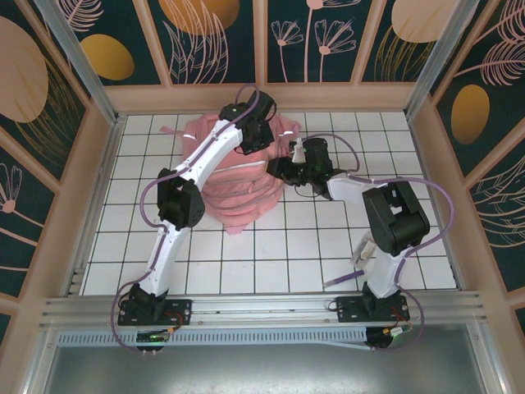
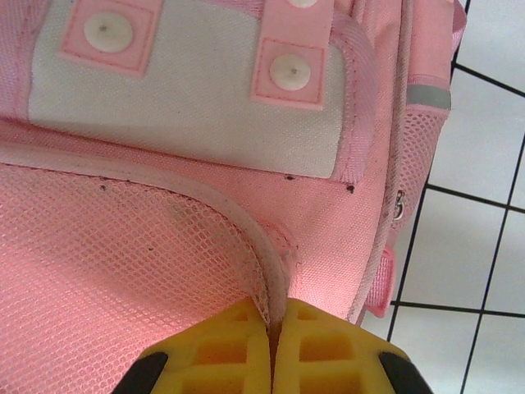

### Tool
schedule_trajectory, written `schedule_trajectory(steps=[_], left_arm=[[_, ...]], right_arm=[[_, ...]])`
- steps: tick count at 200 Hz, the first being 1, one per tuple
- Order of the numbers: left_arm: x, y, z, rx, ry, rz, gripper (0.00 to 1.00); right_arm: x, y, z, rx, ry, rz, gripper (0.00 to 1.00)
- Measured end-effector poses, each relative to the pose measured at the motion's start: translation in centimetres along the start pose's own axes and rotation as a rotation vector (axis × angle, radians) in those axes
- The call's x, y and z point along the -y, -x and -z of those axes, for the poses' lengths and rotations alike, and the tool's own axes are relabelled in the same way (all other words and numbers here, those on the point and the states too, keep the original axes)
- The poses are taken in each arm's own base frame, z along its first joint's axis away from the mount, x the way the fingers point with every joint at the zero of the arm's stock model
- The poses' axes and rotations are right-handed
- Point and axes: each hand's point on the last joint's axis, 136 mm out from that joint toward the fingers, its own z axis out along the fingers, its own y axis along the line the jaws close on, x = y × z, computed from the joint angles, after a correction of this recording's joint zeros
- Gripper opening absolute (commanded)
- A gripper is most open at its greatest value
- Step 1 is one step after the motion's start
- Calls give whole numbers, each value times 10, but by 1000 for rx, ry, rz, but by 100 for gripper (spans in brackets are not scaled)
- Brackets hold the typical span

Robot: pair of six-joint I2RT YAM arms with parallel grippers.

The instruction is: Pack books, pencil case, and school supplies into a backpack

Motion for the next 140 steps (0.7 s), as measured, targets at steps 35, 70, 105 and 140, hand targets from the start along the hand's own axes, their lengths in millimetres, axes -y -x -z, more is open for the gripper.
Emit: schedule_trajectory(steps=[35, 70, 105, 140], left_arm=[[-1, 1, 0, 2, 1, 3, 0], [-1, 2, 0, 4, 3, 2, 0], [-1, 1, 0, 1, 0, 2, 0], [-1, 2, 0, 3, 2, 3, 0]], right_arm=[[-7, 1, -5, 0, 1, -17, 31], [-6, 3, -7, -17, -31, -87, 24], [-3, 3, -6, -20, -44, -102, 32], [-3, 5, -6, -27, -71, -149, 29]])
